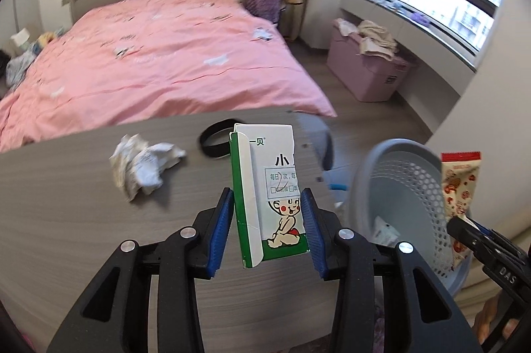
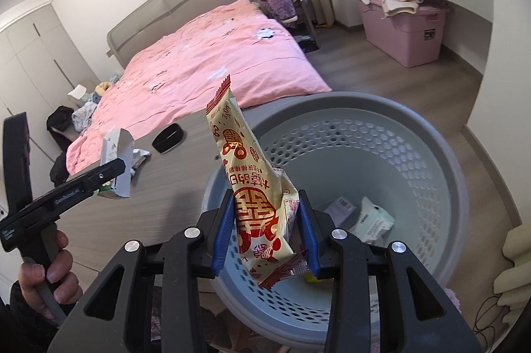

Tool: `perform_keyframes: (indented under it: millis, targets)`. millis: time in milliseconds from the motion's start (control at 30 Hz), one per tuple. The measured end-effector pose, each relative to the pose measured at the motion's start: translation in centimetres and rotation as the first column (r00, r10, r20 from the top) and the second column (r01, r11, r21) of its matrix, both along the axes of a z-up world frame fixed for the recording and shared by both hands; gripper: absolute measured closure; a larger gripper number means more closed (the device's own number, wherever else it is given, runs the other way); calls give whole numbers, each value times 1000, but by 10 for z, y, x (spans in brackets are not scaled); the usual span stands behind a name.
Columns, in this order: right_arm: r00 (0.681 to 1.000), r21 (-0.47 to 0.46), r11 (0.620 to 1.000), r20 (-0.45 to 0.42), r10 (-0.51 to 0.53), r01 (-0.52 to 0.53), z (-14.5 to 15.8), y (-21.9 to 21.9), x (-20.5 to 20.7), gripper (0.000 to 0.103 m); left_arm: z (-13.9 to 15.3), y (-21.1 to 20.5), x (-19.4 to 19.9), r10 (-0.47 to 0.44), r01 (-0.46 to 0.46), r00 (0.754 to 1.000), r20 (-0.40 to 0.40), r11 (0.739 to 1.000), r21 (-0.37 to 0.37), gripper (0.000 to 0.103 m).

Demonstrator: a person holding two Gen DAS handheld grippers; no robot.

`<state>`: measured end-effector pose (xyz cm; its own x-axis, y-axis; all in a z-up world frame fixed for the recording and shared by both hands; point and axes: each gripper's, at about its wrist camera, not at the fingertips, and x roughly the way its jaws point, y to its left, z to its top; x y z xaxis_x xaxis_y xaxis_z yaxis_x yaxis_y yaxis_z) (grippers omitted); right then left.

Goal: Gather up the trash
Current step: 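Lower the box and wrapper into the basket and open both grippers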

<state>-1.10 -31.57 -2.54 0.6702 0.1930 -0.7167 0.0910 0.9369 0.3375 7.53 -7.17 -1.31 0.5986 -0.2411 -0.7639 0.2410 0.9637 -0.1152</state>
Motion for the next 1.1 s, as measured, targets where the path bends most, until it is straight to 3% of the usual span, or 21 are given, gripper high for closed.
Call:
perform_keyframes:
  millis: [267, 567, 767, 1000, 1100]
  targets:
    - [994, -41, 993, 2, -107, 107, 3, -36, -25, 67, 11, -62, -8, -178, 178, 983, 41, 984, -1, 63]
    - [982, -44, 982, -18, -186, 185, -7, -68, -40, 67, -1, -125, -22, -347, 346, 938, 25, 938, 28, 63]
    - [982, -33, 982, -30, -188, 187, -14, -75, -39, 66, -12, -148, -28, -393, 393, 919, 6, 918, 52, 63]
    - [983, -24, 984, -33, -178, 178, -17, -77, -30, 65, -17, -155, -29, -393, 392, 920, 0, 918, 64, 59]
    - [983, -27, 983, -20, -181, 180, -16, -76, -32, 56, -16, -154, -29, -386, 385, 923, 5, 920, 70, 54]
